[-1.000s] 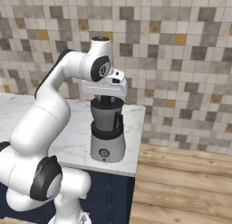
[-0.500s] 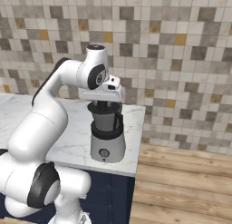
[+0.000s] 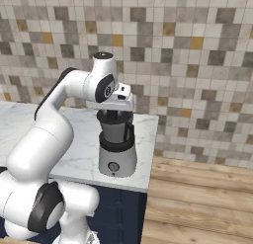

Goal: Close the lid blender by securely placing the lid on top.

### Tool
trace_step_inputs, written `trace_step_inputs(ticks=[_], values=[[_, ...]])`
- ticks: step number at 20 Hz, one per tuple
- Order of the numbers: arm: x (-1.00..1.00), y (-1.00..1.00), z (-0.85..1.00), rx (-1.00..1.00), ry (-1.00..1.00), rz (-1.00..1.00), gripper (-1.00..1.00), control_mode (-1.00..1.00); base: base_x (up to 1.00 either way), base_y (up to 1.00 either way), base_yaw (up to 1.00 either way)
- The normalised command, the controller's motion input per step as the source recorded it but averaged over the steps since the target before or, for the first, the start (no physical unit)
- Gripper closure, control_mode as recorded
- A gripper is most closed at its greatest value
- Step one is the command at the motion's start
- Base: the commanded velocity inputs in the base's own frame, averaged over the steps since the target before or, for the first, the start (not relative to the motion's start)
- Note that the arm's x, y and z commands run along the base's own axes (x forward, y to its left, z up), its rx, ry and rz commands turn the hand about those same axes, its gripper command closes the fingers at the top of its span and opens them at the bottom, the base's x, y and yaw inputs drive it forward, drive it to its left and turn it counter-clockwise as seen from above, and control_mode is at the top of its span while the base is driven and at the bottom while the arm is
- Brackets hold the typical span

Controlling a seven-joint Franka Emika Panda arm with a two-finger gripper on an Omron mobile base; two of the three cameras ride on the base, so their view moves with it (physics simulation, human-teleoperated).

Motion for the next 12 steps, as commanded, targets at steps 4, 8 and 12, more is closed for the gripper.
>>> trace_step_inputs(ticks=[4, 8, 12], values=[[0.21, -0.17, 0.00, 0.00, -0.07, 0.00, 1.00, -1.00, 0.00, 0.00, 0.00], [0.18, -0.14, 0.00, 0.00, -0.01, 0.00, 1.00, -1.00, 0.00, 0.00, 0.00], [0.06, -0.01, -0.06, 0.00, 0.00, 0.00, 1.00, -1.00, 0.00, 0.00, 0.00]])
